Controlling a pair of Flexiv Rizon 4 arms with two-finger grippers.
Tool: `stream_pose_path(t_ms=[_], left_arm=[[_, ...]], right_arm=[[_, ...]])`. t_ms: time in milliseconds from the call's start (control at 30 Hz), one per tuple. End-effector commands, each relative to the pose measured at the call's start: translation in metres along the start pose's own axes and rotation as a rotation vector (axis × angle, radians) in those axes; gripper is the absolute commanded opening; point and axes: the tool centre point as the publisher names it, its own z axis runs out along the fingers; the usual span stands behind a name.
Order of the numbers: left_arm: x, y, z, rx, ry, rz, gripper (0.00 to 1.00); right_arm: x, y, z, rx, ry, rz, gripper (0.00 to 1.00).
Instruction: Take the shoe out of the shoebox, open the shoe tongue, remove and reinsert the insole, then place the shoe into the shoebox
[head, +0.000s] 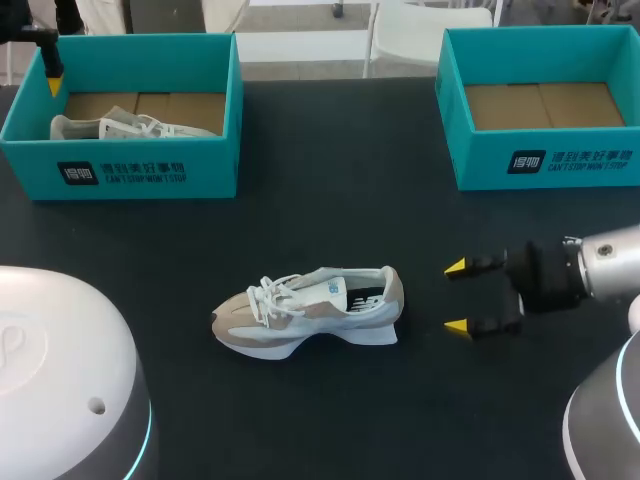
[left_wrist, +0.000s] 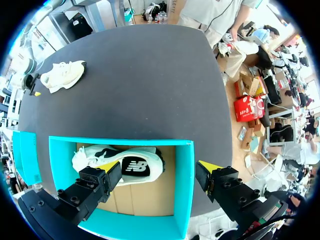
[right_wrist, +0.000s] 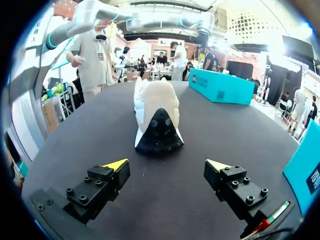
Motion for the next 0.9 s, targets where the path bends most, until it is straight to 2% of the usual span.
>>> stream_pose_path(t_ms=[33,467,900], left_arm=[[0.0,0.0,0.0,-0.001,0.002,0.0,1.0],[0.0,0.0,0.0,-0.001,0.002,0.0,1.0],[0.0,0.0,0.0,-0.001,0.002,0.0,1.0]], right_arm=[[0.001,0.005,0.015,0.016,0.002,0.019,1.0],[0.0,0.031,0.046,0.042,0.004,0.029,1.0],[0.011,0.051,0.079,0.004,0.013,0.024,1.0]])
